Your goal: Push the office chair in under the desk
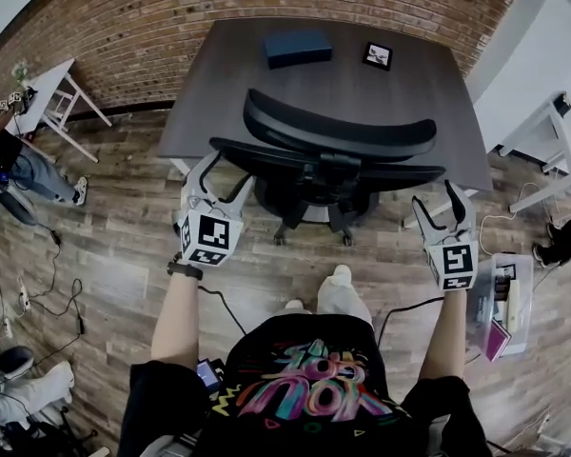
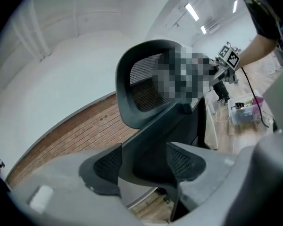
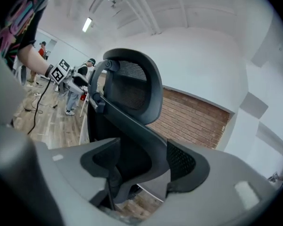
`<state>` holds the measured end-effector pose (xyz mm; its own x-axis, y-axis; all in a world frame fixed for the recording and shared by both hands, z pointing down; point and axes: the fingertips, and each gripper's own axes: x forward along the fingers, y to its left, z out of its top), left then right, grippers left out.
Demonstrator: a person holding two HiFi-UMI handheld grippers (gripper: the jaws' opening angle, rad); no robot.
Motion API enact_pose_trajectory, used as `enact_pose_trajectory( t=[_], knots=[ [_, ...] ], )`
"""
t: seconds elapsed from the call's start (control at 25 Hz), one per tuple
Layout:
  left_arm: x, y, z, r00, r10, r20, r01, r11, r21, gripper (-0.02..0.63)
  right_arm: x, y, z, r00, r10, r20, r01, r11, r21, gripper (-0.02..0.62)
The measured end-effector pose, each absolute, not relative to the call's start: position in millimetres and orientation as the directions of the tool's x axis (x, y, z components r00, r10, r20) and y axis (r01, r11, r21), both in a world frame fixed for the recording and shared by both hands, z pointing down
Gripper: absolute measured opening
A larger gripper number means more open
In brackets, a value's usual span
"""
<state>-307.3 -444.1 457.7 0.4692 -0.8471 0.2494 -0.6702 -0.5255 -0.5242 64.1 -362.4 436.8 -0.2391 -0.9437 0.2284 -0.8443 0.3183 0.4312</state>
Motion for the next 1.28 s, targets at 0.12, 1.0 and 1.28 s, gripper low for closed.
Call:
enact_pose_trajectory(
  t=[0.12,1.0,1.28],
  knots=[
    [-300.9,-427.0,449.3,0.488,-0.846,0.214,-0.695,-0.525,-0.491,0.291,45.3,-346.7,425.6,-0.269,-0.946,0.18,-0.858,0.32,0.402,0.285],
    [-264.5,-315.8,367.8,0.611,-0.79,-0.046,-0.789,-0.604,-0.113,0.064,-47.7,-260.9,349.0,-0.373,-0.908,-0.189,-0.928,0.367,0.067,0.043],
    [-258.7,-309.5,384.1,0.641,-0.767,-0.02,-0.766,-0.638,-0.075,0.002,-42.8,-247.6,372.1,-0.347,-0.928,-0.137,-0.936,0.352,-0.017,0.0]
  ],
)
